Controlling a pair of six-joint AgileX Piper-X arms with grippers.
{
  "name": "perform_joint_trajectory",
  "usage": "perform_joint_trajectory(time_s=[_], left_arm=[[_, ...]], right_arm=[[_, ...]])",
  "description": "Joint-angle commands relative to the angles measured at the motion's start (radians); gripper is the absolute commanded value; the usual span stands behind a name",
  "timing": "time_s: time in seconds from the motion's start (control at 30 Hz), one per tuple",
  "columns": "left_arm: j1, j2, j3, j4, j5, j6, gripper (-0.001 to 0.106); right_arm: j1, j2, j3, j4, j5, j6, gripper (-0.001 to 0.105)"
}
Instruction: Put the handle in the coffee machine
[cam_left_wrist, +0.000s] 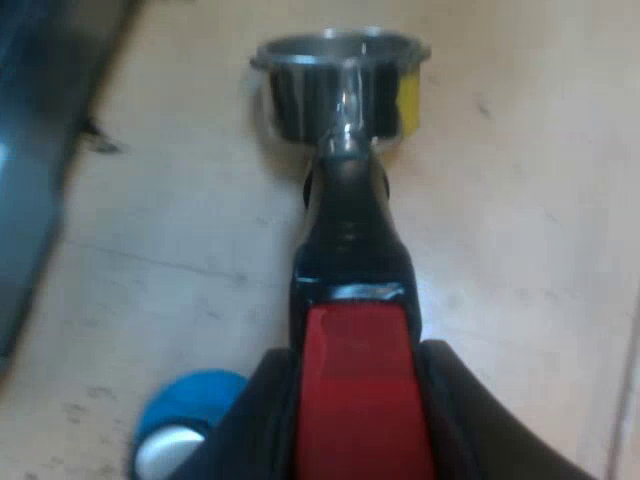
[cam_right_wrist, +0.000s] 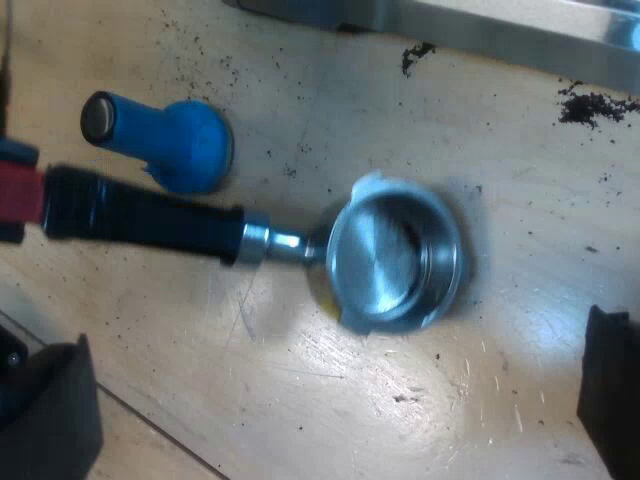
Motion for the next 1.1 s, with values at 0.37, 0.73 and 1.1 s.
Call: perform_joint_trajectory(time_s=[0.37,0.73,1.1], left_arm=[[-0.21,0.015,0.095,-0.065,-0.323,-0.117,0.0],[-0.326,0.139,0.098,-0.09,-0.345,-0.177,0.0],[-0.326,0.357,0.098,-0.156,-0.345,-0.128,0.001]], right_arm=[[0.003,-0.007,0.008,0.084,0.001,-0.001,0.105],[0.003,-0.007,0.073,0.083,0.001,0.009,0.105],[0.003,-0.007,0.073,0.075,0.001,0.03,0.105]])
